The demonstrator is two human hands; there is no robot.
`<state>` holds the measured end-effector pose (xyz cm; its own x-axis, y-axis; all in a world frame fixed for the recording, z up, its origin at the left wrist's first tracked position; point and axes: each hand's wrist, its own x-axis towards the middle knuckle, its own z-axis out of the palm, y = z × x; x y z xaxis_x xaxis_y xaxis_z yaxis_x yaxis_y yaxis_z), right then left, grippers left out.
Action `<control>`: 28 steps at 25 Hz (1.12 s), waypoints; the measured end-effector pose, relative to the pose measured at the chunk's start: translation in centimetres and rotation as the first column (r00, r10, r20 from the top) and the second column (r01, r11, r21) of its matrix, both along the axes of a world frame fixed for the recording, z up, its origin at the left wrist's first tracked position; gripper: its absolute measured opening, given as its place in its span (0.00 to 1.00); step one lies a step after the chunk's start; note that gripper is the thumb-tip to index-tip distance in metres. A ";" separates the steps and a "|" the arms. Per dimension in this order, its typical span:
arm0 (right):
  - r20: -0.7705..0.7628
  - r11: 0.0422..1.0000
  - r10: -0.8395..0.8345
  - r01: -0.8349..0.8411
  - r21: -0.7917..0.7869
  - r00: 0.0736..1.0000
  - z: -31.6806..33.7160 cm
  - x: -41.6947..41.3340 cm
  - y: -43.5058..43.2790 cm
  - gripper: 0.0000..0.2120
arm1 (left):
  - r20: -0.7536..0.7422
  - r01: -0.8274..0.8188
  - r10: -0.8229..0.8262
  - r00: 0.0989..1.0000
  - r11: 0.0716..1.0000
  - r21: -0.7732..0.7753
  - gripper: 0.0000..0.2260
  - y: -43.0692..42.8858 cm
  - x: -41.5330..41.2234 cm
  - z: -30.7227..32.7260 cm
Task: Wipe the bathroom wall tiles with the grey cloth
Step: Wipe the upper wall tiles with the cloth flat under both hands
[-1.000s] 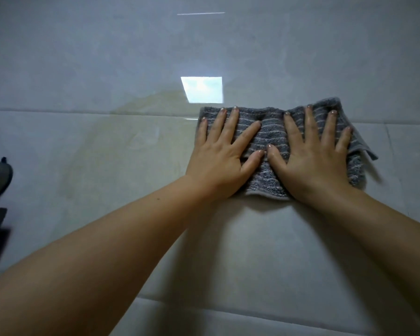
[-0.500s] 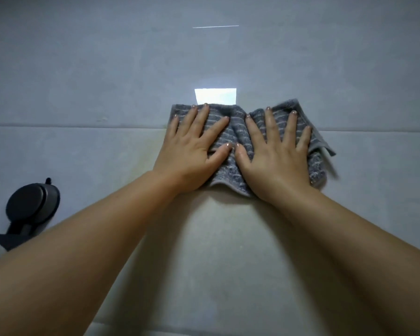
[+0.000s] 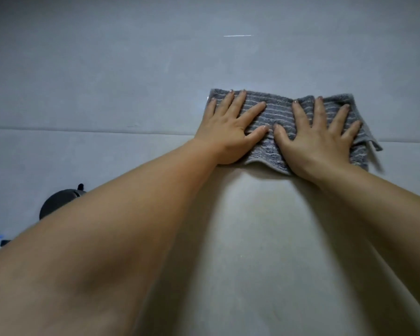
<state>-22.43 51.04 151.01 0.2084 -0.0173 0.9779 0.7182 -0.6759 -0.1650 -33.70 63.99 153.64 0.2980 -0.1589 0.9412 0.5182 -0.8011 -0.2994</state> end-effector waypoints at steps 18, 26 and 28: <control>0.242 0.976 0.069 -0.016 -0.216 0.968 -8.4 -5.4 6.3 0.30 | 0.086 -0.033 0.044 0.995 0.993 -0.117 0.33 6.3 -5.5 -11.4; 0.206 0.977 0.081 -0.037 -0.208 0.975 -1.7 -7.9 8.8 0.34 | 0.121 -0.068 0.094 0.988 0.975 -0.211 0.28 9.4 -8.5 -4.8; 0.247 0.973 0.110 -0.054 -0.222 0.963 -2.5 -8.0 9.3 0.33 | 0.144 -0.053 0.090 0.986 0.968 -0.245 0.27 9.6 -8.5 -5.7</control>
<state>-30.41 60.33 148.53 -0.0578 0.2022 0.9776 0.7720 -0.6118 0.1722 -42.23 73.62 147.97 0.1506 0.0930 0.9842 0.6016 -0.7987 -0.0166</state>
